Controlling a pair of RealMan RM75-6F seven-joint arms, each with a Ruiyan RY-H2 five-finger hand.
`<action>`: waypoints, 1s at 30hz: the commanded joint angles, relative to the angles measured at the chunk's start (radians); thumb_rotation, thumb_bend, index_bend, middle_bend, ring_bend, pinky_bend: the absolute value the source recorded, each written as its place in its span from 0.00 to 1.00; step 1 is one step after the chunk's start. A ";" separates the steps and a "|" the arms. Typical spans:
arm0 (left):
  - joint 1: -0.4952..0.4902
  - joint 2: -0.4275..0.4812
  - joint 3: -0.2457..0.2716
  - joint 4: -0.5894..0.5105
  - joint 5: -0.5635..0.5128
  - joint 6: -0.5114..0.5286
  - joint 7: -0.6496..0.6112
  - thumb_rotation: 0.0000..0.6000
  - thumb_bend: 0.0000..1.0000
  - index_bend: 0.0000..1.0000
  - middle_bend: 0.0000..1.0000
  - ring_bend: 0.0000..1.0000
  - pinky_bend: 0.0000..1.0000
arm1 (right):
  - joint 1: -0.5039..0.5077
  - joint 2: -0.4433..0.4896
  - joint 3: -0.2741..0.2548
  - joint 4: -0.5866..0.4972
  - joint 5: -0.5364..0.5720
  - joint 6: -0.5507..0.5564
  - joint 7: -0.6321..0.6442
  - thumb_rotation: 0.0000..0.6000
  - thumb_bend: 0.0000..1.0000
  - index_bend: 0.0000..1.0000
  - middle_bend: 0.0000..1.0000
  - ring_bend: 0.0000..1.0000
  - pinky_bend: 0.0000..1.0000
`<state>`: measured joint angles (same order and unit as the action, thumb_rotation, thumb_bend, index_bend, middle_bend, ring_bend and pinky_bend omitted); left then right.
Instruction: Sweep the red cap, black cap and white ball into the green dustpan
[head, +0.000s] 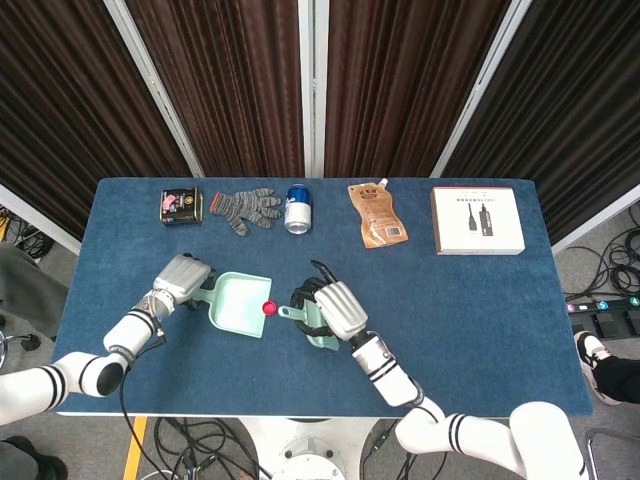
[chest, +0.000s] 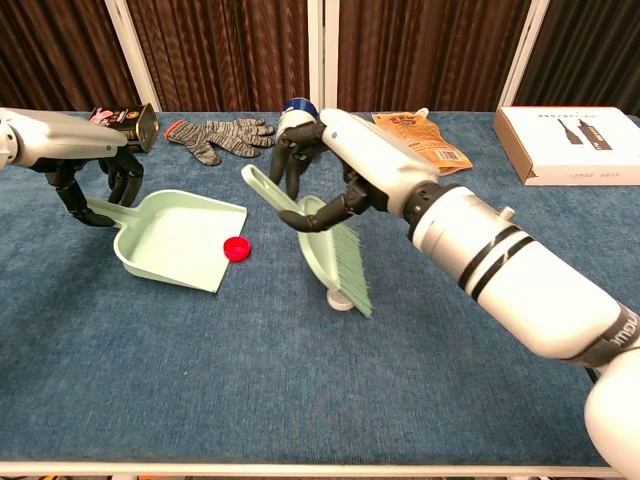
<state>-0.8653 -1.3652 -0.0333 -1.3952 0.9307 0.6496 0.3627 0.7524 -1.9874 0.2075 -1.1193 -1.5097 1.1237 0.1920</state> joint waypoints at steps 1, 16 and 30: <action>-0.008 0.003 0.004 -0.005 -0.028 -0.006 0.007 1.00 0.39 0.55 0.51 0.34 0.25 | 0.041 0.070 0.000 -0.021 -0.039 -0.039 0.106 1.00 0.55 0.77 0.66 0.34 0.04; -0.070 -0.030 0.005 -0.013 -0.111 -0.001 0.059 1.00 0.39 0.55 0.51 0.34 0.25 | 0.150 0.249 -0.081 0.051 -0.128 -0.174 0.333 1.00 0.57 0.78 0.66 0.32 0.04; -0.132 -0.057 0.014 -0.049 -0.173 0.020 0.118 1.00 0.39 0.55 0.51 0.34 0.25 | 0.176 0.127 -0.109 0.170 -0.152 -0.085 0.383 1.00 0.56 0.79 0.66 0.32 0.04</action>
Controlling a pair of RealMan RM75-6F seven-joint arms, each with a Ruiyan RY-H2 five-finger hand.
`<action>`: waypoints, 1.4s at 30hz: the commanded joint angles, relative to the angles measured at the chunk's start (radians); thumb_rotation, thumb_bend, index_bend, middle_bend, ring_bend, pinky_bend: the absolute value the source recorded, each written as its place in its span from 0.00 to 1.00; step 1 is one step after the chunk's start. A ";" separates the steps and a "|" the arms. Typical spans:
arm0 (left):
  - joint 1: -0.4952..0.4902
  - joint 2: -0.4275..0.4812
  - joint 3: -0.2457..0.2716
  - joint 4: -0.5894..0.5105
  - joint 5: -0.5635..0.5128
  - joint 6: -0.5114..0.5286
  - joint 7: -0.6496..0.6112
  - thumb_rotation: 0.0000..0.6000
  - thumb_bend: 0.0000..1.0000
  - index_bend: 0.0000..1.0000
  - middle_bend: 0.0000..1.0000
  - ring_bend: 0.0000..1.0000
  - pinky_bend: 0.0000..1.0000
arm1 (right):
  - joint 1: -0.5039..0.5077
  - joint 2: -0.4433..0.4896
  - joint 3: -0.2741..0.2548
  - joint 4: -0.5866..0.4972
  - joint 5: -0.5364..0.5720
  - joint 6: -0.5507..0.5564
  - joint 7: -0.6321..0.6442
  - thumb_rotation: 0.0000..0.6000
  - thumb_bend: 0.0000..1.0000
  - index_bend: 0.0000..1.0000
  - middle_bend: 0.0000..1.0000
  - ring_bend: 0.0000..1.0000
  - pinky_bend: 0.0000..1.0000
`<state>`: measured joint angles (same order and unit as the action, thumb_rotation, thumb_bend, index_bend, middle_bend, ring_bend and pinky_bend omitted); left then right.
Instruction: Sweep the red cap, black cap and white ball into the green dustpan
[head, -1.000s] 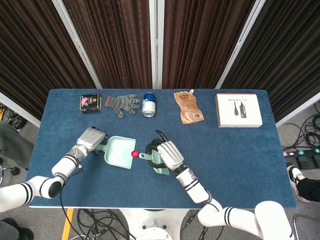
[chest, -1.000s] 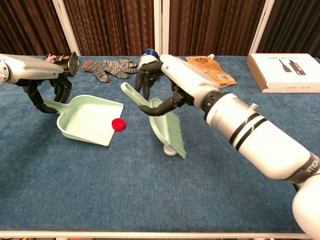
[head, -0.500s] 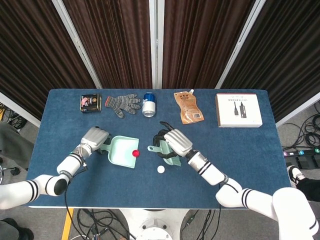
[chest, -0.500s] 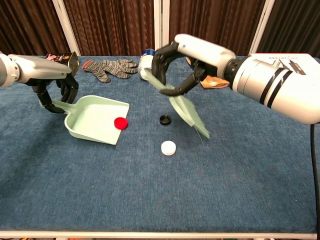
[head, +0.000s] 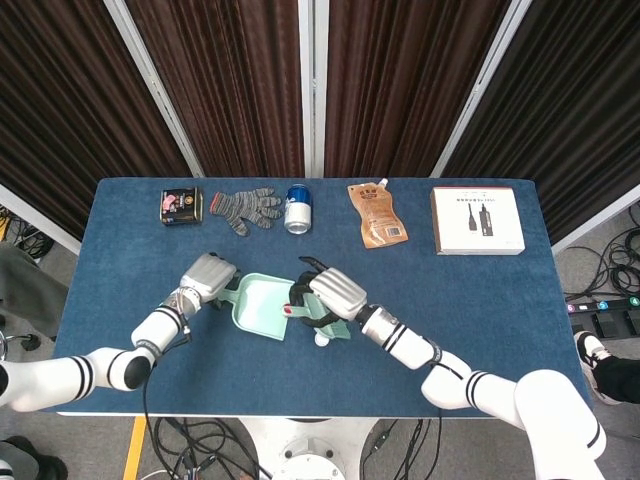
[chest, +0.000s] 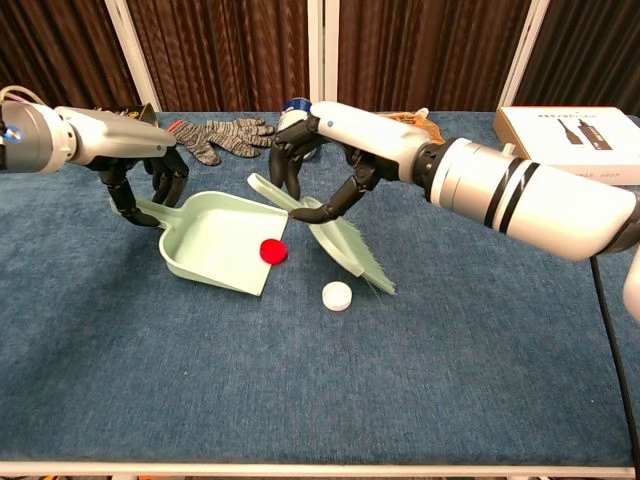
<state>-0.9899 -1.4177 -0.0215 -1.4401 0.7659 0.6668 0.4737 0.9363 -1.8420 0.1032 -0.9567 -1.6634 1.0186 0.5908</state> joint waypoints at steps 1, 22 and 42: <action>-0.012 -0.006 0.003 -0.007 -0.012 0.004 0.011 1.00 0.39 0.55 0.51 0.34 0.25 | -0.010 -0.024 -0.006 0.008 0.003 0.026 -0.024 1.00 0.56 0.79 0.66 0.32 0.04; -0.107 -0.031 0.015 -0.071 -0.136 0.026 0.081 1.00 0.40 0.55 0.51 0.35 0.25 | -0.030 -0.093 0.019 -0.015 0.064 0.065 -0.118 1.00 0.55 0.82 0.67 0.33 0.04; -0.149 -0.081 0.051 -0.067 -0.186 0.106 0.134 1.00 0.40 0.55 0.51 0.35 0.26 | -0.034 -0.153 0.045 0.010 0.072 0.129 -0.112 1.00 0.55 0.82 0.67 0.34 0.04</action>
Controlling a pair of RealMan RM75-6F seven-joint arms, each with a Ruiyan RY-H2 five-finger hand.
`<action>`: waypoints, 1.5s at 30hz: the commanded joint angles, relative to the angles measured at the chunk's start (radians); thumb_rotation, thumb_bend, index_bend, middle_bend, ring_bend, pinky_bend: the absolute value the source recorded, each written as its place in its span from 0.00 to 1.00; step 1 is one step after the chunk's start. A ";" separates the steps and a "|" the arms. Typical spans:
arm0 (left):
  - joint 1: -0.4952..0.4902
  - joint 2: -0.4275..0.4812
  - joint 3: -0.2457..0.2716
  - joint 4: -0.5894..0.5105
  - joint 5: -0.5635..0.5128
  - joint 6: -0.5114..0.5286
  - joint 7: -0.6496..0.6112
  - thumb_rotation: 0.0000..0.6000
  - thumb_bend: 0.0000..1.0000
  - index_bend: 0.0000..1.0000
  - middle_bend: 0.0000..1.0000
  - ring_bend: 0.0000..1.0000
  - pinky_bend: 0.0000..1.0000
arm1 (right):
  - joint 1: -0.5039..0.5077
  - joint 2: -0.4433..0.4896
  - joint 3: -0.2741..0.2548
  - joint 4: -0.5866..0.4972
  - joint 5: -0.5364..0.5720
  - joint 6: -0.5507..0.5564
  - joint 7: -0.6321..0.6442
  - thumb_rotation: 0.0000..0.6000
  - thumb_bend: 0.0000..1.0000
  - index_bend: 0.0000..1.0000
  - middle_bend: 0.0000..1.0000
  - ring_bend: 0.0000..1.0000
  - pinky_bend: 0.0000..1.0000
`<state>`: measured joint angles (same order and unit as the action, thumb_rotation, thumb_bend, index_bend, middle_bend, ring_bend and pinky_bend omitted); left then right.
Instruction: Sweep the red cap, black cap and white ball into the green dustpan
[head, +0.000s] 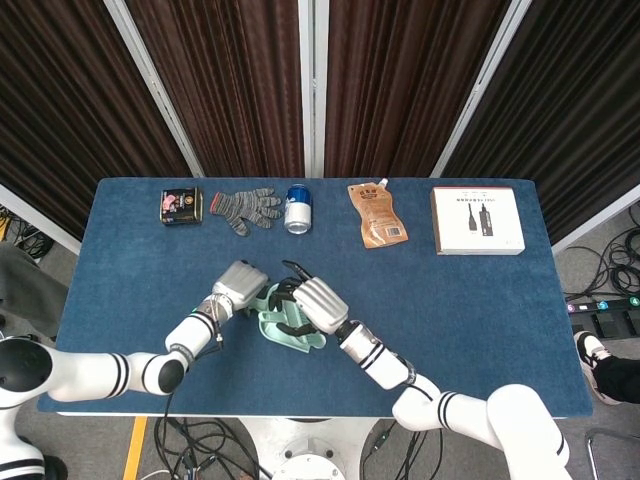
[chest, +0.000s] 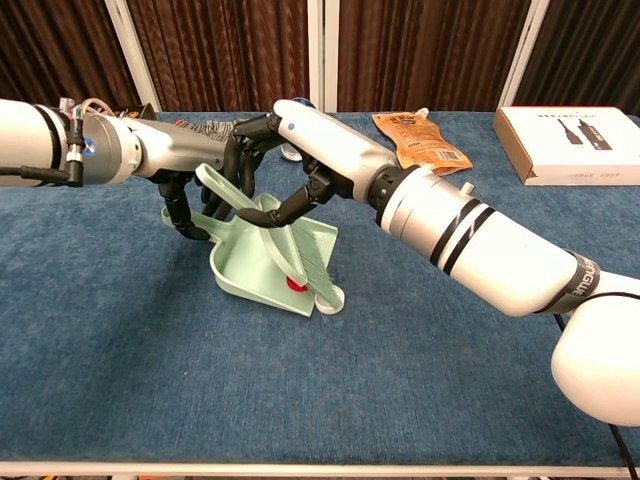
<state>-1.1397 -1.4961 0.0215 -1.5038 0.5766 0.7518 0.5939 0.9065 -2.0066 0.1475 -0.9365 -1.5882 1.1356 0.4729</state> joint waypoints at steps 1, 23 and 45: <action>0.002 -0.002 0.011 -0.007 0.007 0.028 0.017 1.00 0.40 0.55 0.51 0.35 0.26 | -0.009 0.021 0.000 -0.019 -0.005 0.019 0.008 1.00 0.55 0.82 0.67 0.33 0.04; -0.001 -0.003 0.001 -0.030 -0.001 0.006 0.010 1.00 0.40 0.55 0.51 0.35 0.26 | -0.074 0.021 -0.035 -0.072 -0.007 0.045 -0.074 1.00 0.55 0.83 0.68 0.34 0.04; 0.021 0.016 -0.002 -0.042 0.021 0.016 -0.057 1.00 0.38 0.46 0.46 0.35 0.26 | -0.080 -0.004 -0.018 0.000 -0.047 0.156 -0.012 1.00 0.54 0.83 0.68 0.34 0.05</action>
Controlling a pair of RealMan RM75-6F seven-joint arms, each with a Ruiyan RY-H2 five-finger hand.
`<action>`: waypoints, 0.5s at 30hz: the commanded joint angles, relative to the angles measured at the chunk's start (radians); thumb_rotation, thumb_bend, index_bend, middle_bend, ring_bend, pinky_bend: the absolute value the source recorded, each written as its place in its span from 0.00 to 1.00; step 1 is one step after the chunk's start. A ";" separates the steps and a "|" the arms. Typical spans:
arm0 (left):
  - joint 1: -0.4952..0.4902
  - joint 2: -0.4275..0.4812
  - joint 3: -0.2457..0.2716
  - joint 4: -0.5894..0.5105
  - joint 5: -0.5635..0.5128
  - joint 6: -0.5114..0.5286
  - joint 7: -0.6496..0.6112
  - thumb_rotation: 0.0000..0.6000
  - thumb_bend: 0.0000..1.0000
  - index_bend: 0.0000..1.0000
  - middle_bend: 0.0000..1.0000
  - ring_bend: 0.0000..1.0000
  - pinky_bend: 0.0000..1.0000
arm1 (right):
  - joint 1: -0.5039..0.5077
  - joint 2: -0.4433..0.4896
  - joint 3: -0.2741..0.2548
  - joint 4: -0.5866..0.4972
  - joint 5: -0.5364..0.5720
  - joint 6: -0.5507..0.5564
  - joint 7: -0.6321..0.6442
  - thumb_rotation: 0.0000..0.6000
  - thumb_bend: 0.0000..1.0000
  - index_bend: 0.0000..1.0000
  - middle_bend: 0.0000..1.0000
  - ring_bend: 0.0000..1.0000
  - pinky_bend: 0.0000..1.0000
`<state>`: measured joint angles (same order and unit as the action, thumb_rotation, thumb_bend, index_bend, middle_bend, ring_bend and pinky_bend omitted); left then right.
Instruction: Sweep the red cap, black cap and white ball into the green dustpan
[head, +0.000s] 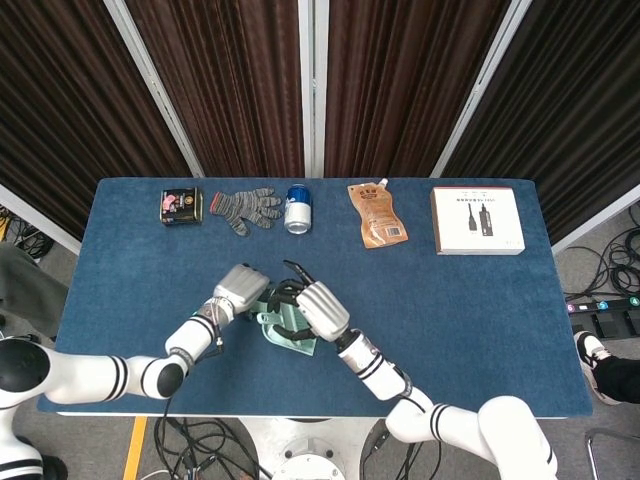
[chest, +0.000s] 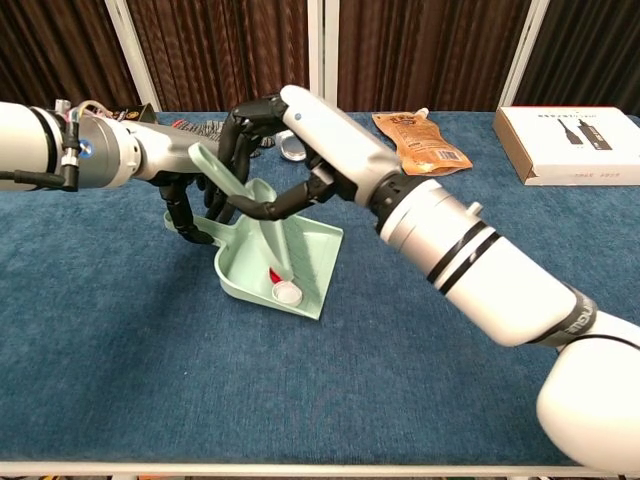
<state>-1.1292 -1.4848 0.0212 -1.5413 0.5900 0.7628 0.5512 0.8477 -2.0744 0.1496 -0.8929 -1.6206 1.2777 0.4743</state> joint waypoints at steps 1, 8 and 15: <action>0.014 0.008 -0.004 -0.008 0.012 0.005 -0.022 1.00 0.37 0.43 0.44 0.35 0.26 | -0.027 0.092 -0.028 -0.063 -0.017 0.012 -0.022 1.00 0.54 0.83 0.68 0.34 0.05; 0.039 0.029 -0.015 -0.019 0.045 0.012 -0.064 1.00 0.35 0.24 0.28 0.22 0.26 | -0.067 0.336 -0.082 -0.240 -0.010 -0.061 -0.143 1.00 0.55 0.83 0.68 0.33 0.05; 0.120 0.077 -0.050 -0.050 0.123 0.095 -0.168 1.00 0.32 0.20 0.25 0.19 0.26 | -0.081 0.575 -0.151 -0.386 0.016 -0.207 -0.296 1.00 0.55 0.79 0.67 0.29 0.02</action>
<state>-1.0422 -1.4270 -0.0129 -1.5798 0.6810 0.8216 0.4227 0.7763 -1.5733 0.0352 -1.2210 -1.6165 1.1347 0.2430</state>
